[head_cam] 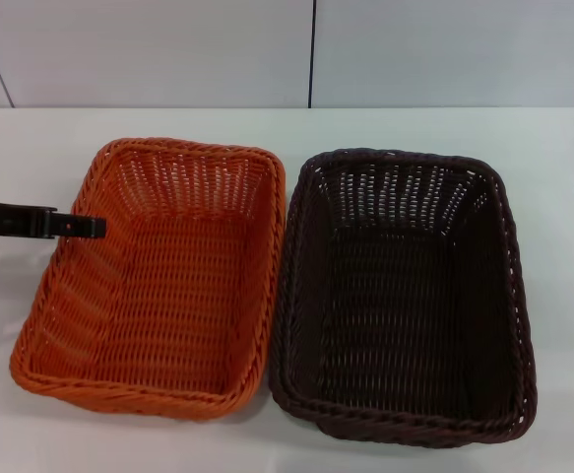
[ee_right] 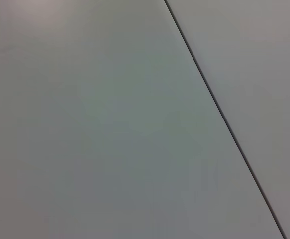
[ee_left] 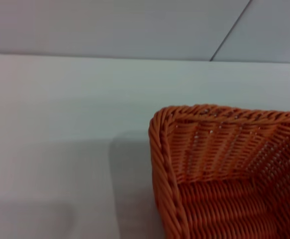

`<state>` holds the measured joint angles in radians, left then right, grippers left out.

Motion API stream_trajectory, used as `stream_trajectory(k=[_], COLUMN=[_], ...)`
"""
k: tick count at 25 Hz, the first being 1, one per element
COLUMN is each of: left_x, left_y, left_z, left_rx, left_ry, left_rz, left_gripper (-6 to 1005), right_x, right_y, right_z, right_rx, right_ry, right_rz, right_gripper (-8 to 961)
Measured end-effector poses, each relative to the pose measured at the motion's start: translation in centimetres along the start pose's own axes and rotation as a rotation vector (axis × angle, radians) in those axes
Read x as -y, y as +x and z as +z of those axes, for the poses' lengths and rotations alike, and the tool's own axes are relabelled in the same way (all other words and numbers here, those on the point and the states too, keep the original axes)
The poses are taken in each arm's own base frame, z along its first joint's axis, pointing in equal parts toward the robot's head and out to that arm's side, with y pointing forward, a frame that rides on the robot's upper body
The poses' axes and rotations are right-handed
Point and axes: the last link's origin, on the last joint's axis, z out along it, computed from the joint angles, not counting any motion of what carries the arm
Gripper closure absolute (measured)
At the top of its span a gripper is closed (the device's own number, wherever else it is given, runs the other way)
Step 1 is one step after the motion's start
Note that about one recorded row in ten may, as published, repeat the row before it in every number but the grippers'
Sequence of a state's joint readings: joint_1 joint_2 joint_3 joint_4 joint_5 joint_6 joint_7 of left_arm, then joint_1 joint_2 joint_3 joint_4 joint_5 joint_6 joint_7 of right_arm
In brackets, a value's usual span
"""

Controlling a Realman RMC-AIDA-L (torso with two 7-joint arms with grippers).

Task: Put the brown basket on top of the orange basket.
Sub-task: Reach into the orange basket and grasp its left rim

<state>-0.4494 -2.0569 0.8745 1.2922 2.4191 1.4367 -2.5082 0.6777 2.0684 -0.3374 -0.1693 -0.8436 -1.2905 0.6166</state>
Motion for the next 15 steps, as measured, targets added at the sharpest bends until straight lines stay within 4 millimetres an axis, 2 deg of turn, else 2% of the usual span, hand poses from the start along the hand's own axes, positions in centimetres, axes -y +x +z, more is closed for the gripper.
stream_trajectory(k=[15], left_x=[0.9], left_y=[-2.1], left_z=[1.2], left_rx=[0.047], left_ry=[-0.012], left_rz=[-0.058], left_gripper=[250], right_x=[0.0], right_y=[0.0], right_z=[0.2], right_rx=[-0.001], right_ry=[-0.001], right_rz=[-0.001], right_gripper=[367])
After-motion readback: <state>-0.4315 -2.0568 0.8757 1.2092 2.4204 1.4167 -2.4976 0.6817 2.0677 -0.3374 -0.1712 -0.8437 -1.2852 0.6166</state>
